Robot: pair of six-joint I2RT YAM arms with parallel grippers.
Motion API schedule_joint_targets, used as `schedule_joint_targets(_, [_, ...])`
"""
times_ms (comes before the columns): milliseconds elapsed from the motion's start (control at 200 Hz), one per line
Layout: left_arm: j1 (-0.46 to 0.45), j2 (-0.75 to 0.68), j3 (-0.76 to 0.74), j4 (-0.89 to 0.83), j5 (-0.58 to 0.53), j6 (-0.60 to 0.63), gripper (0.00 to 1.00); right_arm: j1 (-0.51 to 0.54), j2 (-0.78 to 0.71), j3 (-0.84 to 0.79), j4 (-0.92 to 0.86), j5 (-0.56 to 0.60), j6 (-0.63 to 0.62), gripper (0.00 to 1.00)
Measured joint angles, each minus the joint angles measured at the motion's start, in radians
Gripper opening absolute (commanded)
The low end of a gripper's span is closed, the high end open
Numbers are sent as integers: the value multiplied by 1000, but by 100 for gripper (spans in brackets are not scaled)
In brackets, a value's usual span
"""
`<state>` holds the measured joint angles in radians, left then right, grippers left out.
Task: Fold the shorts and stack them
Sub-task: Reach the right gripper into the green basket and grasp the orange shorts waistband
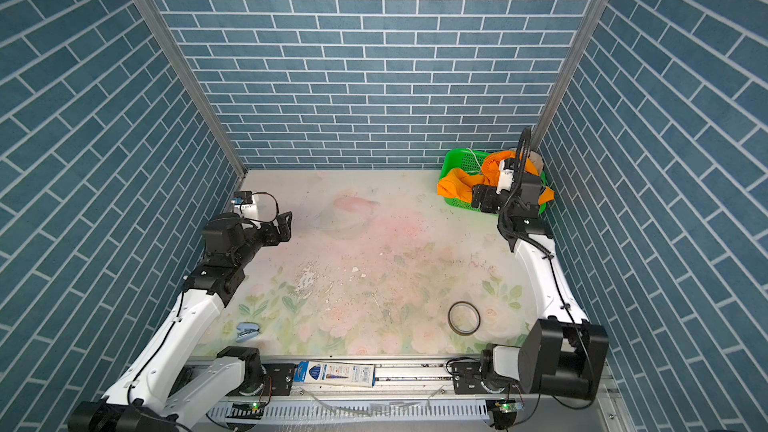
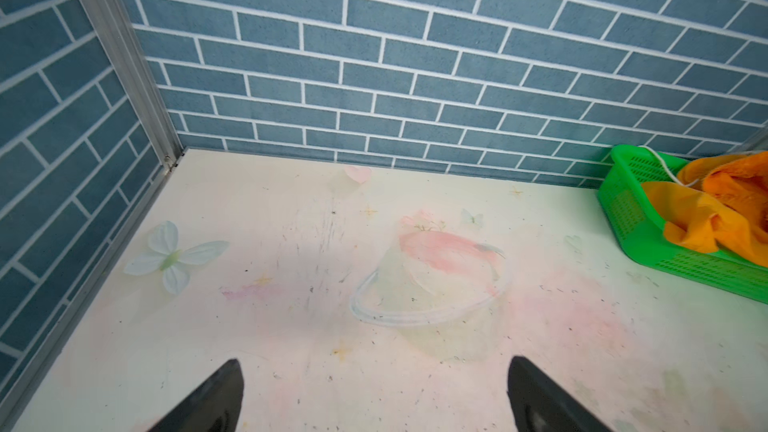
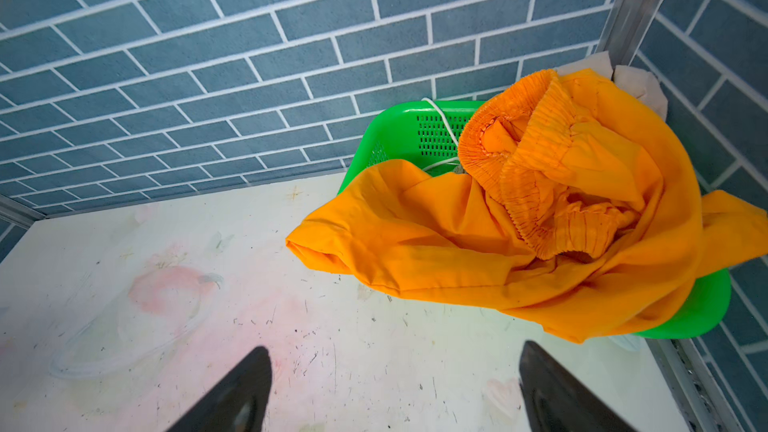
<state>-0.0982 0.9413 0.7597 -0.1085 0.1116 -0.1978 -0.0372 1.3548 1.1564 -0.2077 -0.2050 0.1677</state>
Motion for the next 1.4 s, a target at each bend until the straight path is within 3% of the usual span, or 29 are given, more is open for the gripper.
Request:
schedule_joint_targets(350, [-5,48,42,-156,67,-42,100,52,381,285,-119,-4,-39,90])
schedule_joint_targets(525, [-5,48,44,-195,69,-45,100,65,487,387,-132,161,-70,92])
schedule_joint_targets(725, [-5,48,48,-232,66,-22,100,58,642,624,-182,351,-157,94])
schedule_joint_targets(1045, [-5,48,51,-247,65,-7,100,23,951,962,-260,491,-245,94])
schedule_joint_targets(1170, [-5,48,51,-255,65,-7,100,-6,1032,1039,-304,495,-251,78])
schedule_joint_targets(1235, [-5,48,51,-255,65,-7,100,-17,1051,1061,-324,484,-259,60])
schedule_joint_targets(1310, [-5,48,51,-255,66,-7,100,-27,1062,1090,-353,461,-248,18])
schedule_joint_targets(1355, [-6,48,52,-255,65,-7,100,-33,1064,1106,-369,449,-251,1])
schedule_joint_targets(1400, [-5,48,55,-259,66,-7,100,-36,1063,1125,-385,433,-251,0])
